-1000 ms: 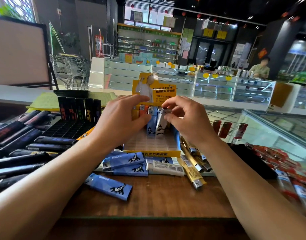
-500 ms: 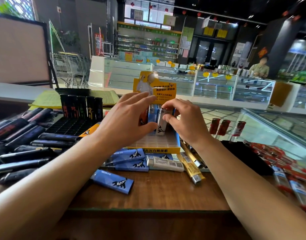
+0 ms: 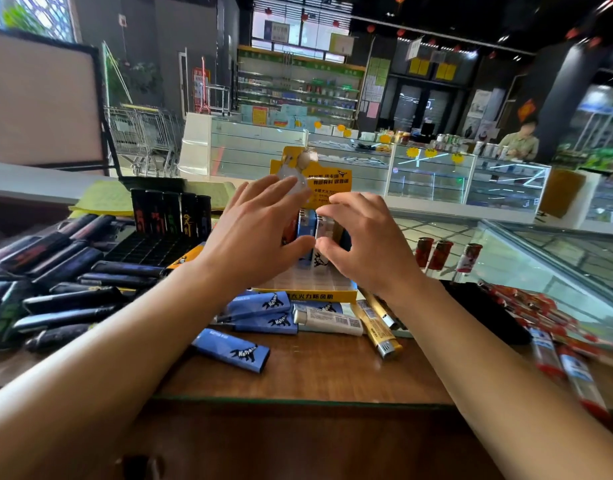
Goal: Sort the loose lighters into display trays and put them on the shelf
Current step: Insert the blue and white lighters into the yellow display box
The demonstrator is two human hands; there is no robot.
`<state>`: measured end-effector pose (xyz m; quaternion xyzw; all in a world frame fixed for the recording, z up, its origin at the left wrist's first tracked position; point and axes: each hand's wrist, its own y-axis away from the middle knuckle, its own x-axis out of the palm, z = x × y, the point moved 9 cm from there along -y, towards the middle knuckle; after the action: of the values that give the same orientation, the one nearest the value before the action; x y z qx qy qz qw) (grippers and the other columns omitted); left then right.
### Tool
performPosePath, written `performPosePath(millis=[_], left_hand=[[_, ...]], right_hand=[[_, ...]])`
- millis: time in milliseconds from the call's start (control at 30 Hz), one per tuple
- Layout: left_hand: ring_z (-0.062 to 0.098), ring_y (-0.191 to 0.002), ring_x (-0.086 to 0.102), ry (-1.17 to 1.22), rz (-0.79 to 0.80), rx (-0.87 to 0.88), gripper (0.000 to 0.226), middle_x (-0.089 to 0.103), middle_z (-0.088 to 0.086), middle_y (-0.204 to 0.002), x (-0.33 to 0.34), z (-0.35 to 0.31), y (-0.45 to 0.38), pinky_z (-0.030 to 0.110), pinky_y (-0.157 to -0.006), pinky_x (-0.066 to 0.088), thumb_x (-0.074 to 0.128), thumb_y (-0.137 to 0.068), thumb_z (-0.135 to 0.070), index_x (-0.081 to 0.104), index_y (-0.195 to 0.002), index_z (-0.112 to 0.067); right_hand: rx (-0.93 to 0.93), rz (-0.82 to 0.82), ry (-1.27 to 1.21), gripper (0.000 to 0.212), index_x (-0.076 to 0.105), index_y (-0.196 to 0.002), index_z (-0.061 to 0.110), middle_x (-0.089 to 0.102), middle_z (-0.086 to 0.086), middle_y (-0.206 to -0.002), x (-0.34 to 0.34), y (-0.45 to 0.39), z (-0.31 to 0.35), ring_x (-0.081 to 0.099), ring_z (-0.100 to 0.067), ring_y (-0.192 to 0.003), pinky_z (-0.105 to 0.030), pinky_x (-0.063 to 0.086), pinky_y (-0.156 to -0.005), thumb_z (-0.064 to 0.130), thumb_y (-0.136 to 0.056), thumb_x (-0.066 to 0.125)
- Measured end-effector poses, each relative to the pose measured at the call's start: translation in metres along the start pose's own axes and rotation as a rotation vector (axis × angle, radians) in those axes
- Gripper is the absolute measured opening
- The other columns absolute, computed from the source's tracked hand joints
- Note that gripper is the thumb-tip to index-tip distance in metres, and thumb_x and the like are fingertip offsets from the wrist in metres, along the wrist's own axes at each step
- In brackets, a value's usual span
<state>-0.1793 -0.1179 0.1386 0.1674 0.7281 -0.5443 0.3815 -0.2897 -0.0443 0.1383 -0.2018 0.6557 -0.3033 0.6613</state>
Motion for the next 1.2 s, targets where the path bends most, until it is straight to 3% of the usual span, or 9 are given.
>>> performPosePath(millis=[233, 367, 533, 600, 667, 767, 900, 1033, 1200], left_hand=[[0.033, -0.133, 0.046, 0.035, -0.016, 0.022, 0.066, 0.055, 0.008, -0.143, -0.025, -0.008, 0.016, 0.048, -0.11, 0.04, 0.054, -0.082, -0.051, 0.056, -0.139, -0.018], [0.03, -0.125, 0.053, -0.018, -0.022, 0.048, 0.059, 0.061, 0.006, -0.136, -0.041, -0.006, 0.051, 0.041, -0.107, 0.041, 0.056, -0.082, -0.046, 0.061, -0.133, -0.018], [0.03, -0.117, 0.06, -0.057, 0.043, 0.104, 0.061, 0.066, 0.007, -0.128, -0.036, -0.015, 0.105, 0.038, -0.102, 0.046, 0.046, -0.085, -0.053, 0.066, -0.126, -0.012], [0.028, -0.129, 0.053, -0.089, 0.181, 0.105, 0.077, 0.058, 0.006, -0.139, -0.023, -0.023, 0.116, 0.042, -0.109, 0.04, 0.037, -0.084, -0.066, 0.057, -0.137, -0.014], [0.022, -0.147, 0.03, -0.152, 0.351, 0.056, 0.095, 0.035, 0.0, -0.158, -0.006, -0.023, 0.123, 0.045, -0.121, 0.021, 0.018, -0.079, -0.08, 0.031, -0.154, -0.023], [0.017, -0.152, 0.008, -0.228, 0.448, 0.031, 0.097, 0.014, -0.004, -0.165, 0.01, -0.022, 0.131, 0.046, -0.123, -0.001, 0.001, -0.077, -0.084, 0.007, -0.158, -0.031], [0.027, -0.142, 0.033, -0.229, 0.361, 0.134, 0.086, 0.035, 0.006, -0.154, 0.009, -0.035, 0.138, 0.045, -0.12, 0.023, 0.017, -0.088, -0.076, 0.024, -0.156, -0.025], [0.025, -0.12, 0.054, -0.228, 0.184, 0.24, 0.074, 0.055, 0.004, -0.13, 0.002, -0.044, 0.145, 0.039, -0.1, 0.047, 0.034, -0.092, -0.064, 0.046, -0.143, -0.012], [0.027, -0.125, 0.054, -0.208, 0.19, 0.236, 0.069, 0.056, 0.007, -0.136, 0.004, -0.043, 0.147, 0.041, -0.1, 0.048, 0.036, -0.09, -0.063, 0.052, -0.137, -0.014]], right_hand=[[0.043, 0.165, -0.001, 0.052, 0.046, -0.143, 0.027, 0.037, 0.006, -0.153, -0.01, 0.046, 0.017, 0.017, -0.017, -0.146, -0.032, 0.013, -0.118, 0.042, -0.094, 0.057], [0.02, 0.186, -0.004, 0.051, 0.048, -0.141, 0.029, 0.04, 0.006, -0.151, -0.011, 0.072, 0.033, 0.019, -0.016, -0.145, -0.031, 0.013, -0.118, 0.047, -0.093, 0.052], [-0.025, 0.154, 0.036, 0.056, 0.061, -0.131, 0.023, 0.057, 0.0, -0.138, -0.003, 0.101, 0.053, 0.039, -0.022, -0.137, -0.038, 0.028, -0.115, 0.053, -0.089, 0.04], [-0.022, 0.143, 0.051, 0.055, 0.062, -0.13, 0.02, 0.059, -0.002, -0.135, -0.001, 0.106, 0.055, 0.042, -0.024, -0.135, -0.039, 0.029, -0.114, 0.052, -0.09, 0.04], [0.0, 0.122, 0.033, 0.055, 0.062, -0.13, 0.018, 0.059, -0.003, -0.135, -0.004, 0.108, 0.053, 0.042, -0.025, -0.136, -0.039, 0.029, -0.113, 0.05, -0.092, 0.04], [0.0, 0.09, 0.039, 0.056, 0.061, -0.13, 0.017, 0.059, -0.004, -0.135, -0.009, 0.11, 0.053, 0.042, -0.025, -0.135, -0.036, 0.026, -0.113, 0.05, -0.091, 0.038], [-0.024, 0.07, 0.054, 0.054, 0.061, -0.129, 0.014, 0.06, -0.005, -0.132, -0.011, 0.112, 0.055, 0.044, -0.027, -0.133, -0.035, 0.025, -0.112, 0.047, -0.092, 0.039], [-0.05, 0.079, 0.081, 0.053, 0.061, -0.129, 0.013, 0.061, -0.006, -0.13, -0.009, 0.113, 0.056, 0.045, -0.028, -0.131, -0.034, 0.025, -0.11, 0.046, -0.093, 0.04], [-0.074, 0.059, 0.083, 0.049, 0.066, -0.121, 0.011, 0.066, -0.006, -0.12, -0.009, 0.115, 0.058, 0.051, -0.03, -0.124, -0.036, 0.03, -0.107, 0.042, -0.093, 0.04]])
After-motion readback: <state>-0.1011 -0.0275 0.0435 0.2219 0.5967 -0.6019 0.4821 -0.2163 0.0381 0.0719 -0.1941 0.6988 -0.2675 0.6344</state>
